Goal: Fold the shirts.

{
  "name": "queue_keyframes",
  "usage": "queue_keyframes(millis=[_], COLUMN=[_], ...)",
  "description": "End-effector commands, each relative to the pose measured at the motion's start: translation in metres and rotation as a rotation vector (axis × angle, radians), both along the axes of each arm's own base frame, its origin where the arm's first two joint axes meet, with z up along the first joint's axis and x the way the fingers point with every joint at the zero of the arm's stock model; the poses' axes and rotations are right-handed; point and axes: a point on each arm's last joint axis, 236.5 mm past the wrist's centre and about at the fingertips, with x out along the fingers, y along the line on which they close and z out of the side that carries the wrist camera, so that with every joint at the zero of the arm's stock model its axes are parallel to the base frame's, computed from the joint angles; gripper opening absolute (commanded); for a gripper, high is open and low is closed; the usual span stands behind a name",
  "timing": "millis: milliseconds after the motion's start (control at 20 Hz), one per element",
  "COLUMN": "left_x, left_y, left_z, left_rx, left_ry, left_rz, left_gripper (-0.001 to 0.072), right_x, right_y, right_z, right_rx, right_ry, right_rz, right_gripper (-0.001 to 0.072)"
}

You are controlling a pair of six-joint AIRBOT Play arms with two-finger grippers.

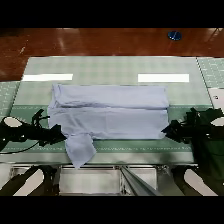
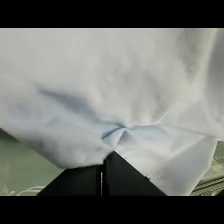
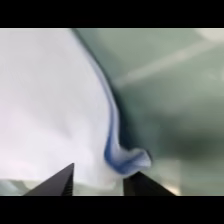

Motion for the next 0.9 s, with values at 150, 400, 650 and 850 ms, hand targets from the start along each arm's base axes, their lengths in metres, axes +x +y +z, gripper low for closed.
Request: queue_keyframes(millis=[150, 400, 650, 850], left_x=[0.037, 0.126, 0.201, 0.260], left_y=[0.012, 0.029, 0.028, 0.022], left_z=[0.025, 0.089, 0.116, 0.121], left_rx=[0.021, 0.066, 0.039, 0.030], left_ry=[-0.104, -0.371, -0.445, -0.467], left_rz=[-0.014, 0.009, 0.007, -0.018], left_gripper=[0.0020, 0.0020, 0.0020, 0.0020], right_x=[0.052, 0.092, 0.149, 0.182], right_y=[0.020, 0.000, -0.014, -0.007], right_z=[0.034, 0.074, 0.092, 0.076], right_rx=[0.064, -0.003, -0.003, -0.006], right_ry=[-0.209, -0.291, -0.360, -0.358], right_rz=[0.124, 0.174, 0.133, 0.148], right_gripper=[0.0021, 0.0021, 0.0021, 0.0022])
